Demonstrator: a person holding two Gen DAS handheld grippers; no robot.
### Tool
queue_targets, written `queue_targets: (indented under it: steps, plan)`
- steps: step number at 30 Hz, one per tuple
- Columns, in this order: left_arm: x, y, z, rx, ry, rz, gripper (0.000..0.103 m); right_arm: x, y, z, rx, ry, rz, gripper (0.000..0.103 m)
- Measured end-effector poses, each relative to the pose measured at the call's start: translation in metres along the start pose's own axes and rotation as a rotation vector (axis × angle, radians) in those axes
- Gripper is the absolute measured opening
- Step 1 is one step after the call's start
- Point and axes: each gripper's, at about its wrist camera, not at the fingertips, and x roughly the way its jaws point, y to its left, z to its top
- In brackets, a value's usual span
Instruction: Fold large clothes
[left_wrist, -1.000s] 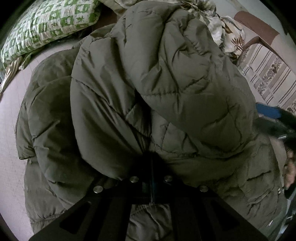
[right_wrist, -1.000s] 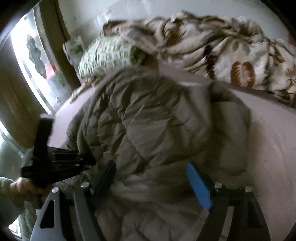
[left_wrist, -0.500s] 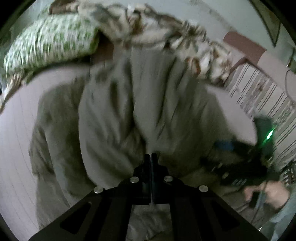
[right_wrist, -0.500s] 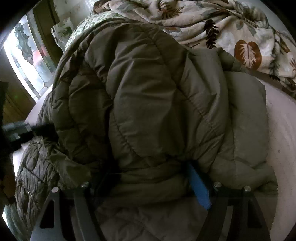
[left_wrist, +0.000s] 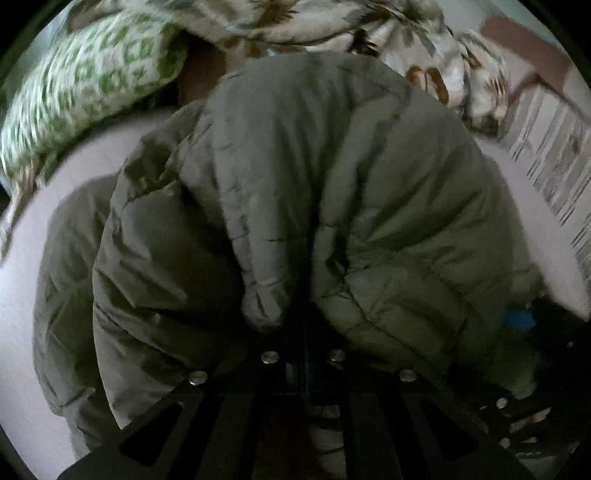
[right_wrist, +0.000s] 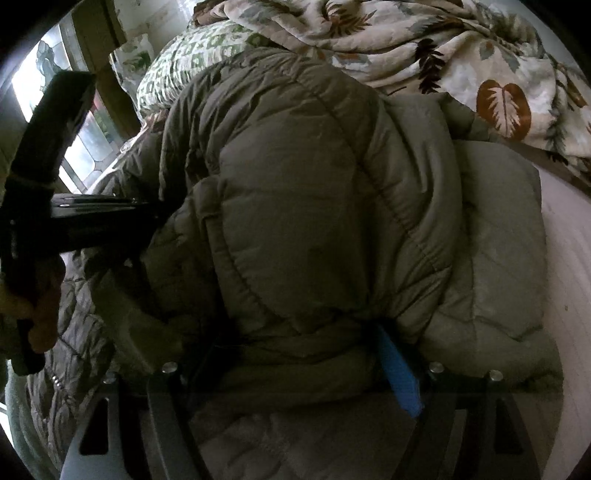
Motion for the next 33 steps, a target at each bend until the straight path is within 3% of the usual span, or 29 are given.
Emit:
queue_targets:
  steps: [2,7,15,19,24,27,30,33]
  plan:
    - [-0.001,-0.003,-0.001,0.026,-0.004,0.023,0.002,0.005,0.000,0.003,-0.001,0.006,-0.008,0.082]
    - [-0.022,0.010,-0.006,-0.018,-0.019,-0.027,0.002,-0.005,0.011,0.002,0.003,-0.002,-0.025,0.082]
    - [-0.071,0.038,-0.049,-0.058,-0.064,-0.048,0.002,-0.057,0.011,-0.001,0.094,-0.129,0.042,0.082]
    - [-0.066,0.036,-0.064,-0.069,-0.038,-0.049,0.002,-0.058,0.018,-0.003,0.061,-0.091,0.031,0.082]
    - [-0.041,0.027,-0.067,-0.053,-0.008,-0.027,0.002,-0.013,0.011,-0.011,0.068,0.051,-0.041,0.082]
    - [-0.044,0.023,-0.069,-0.041,-0.028,-0.012,0.002,-0.006,0.009,-0.013,0.095,0.043,-0.037,0.082]
    - [-0.061,0.023,-0.075,-0.051,-0.051,-0.054,0.002,-0.017,0.008,-0.015,0.117,0.026,-0.029,0.082]
    - [-0.076,0.028,-0.082,-0.074,-0.076,-0.088,0.011,-0.034,0.009,-0.019,0.125,-0.012,-0.023,0.082]
